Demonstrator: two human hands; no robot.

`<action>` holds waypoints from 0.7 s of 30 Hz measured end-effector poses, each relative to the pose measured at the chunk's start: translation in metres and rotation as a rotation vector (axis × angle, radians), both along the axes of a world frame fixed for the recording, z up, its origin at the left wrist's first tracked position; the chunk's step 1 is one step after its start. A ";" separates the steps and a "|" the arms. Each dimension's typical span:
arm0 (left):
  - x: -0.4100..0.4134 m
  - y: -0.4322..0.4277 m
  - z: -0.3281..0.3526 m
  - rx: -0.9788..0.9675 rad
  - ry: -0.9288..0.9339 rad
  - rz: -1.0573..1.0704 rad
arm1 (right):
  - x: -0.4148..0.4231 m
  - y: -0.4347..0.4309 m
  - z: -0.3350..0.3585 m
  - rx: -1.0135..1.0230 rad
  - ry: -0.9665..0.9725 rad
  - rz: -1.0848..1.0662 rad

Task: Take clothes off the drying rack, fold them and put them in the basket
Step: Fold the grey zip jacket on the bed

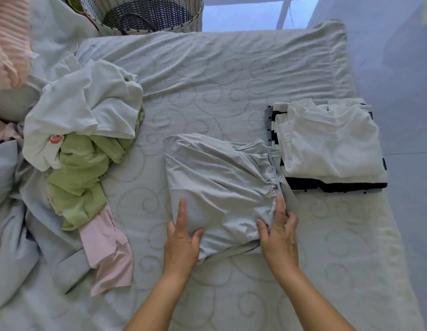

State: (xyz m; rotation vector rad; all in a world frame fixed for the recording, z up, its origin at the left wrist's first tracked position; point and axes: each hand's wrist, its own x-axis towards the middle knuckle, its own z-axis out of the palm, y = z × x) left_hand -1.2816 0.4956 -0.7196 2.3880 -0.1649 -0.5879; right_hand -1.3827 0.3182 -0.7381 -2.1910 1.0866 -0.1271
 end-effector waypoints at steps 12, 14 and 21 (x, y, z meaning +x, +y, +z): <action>-0.085 0.094 0.025 -0.059 0.047 -0.163 | -0.111 0.075 0.037 0.035 0.080 0.140; -0.106 0.114 0.027 -0.024 0.061 -0.166 | -0.136 0.093 0.038 0.038 0.129 0.120; -0.090 0.105 0.025 0.201 -0.126 -0.286 | -0.135 0.054 0.028 -0.283 0.105 0.115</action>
